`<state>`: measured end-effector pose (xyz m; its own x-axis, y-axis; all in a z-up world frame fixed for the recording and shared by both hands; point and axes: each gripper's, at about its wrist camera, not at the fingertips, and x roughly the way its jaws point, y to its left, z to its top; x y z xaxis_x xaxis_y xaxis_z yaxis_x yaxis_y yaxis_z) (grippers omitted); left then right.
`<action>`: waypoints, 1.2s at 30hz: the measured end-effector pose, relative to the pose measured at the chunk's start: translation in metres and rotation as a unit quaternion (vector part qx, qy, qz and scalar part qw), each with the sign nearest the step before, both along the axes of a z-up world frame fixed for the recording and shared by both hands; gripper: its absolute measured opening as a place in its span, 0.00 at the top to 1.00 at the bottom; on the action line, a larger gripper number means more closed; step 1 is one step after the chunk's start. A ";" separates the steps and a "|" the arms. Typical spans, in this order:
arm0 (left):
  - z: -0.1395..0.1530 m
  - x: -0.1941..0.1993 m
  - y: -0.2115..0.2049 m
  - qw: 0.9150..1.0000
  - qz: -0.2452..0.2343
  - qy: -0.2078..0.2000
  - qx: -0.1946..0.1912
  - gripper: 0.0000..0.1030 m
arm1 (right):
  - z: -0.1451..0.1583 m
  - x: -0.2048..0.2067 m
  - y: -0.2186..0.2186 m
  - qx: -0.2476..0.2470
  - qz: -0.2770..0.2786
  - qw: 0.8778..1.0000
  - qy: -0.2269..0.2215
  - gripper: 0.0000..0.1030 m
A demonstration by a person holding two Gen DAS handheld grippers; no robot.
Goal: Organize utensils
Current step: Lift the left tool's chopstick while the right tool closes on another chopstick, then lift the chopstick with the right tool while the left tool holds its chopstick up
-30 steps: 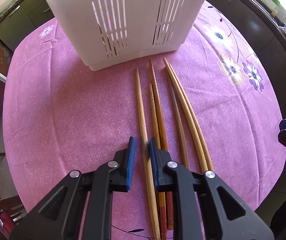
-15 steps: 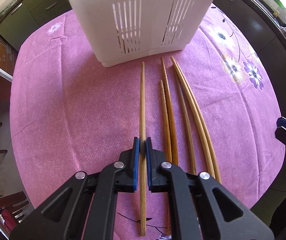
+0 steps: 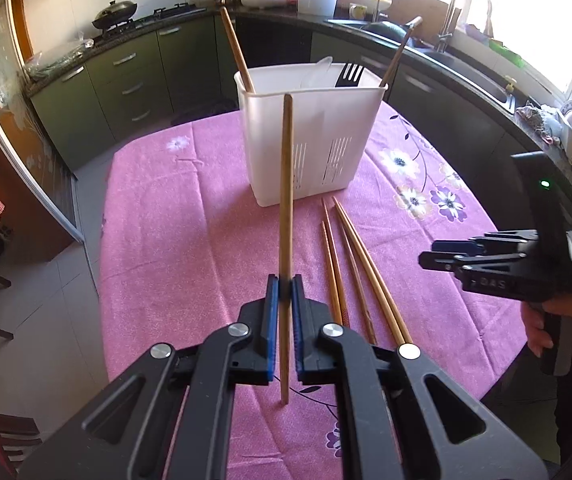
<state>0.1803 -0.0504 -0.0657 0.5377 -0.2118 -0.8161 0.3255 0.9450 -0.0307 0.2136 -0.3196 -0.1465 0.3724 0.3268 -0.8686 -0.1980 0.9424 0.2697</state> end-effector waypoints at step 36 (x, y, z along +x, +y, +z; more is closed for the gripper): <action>0.004 -0.025 0.009 1.000 -0.015 -0.027 0.001 0.93 | -0.038 0.048 0.095 -0.142 0.039 0.988 0.040 0.92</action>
<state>0.1556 -0.0413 -0.0613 0.5745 -0.2273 -0.7863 0.3554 0.9347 -0.0105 0.2616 -0.2244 -0.1842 0.2822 0.0897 -0.9552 -0.2615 0.9651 0.0134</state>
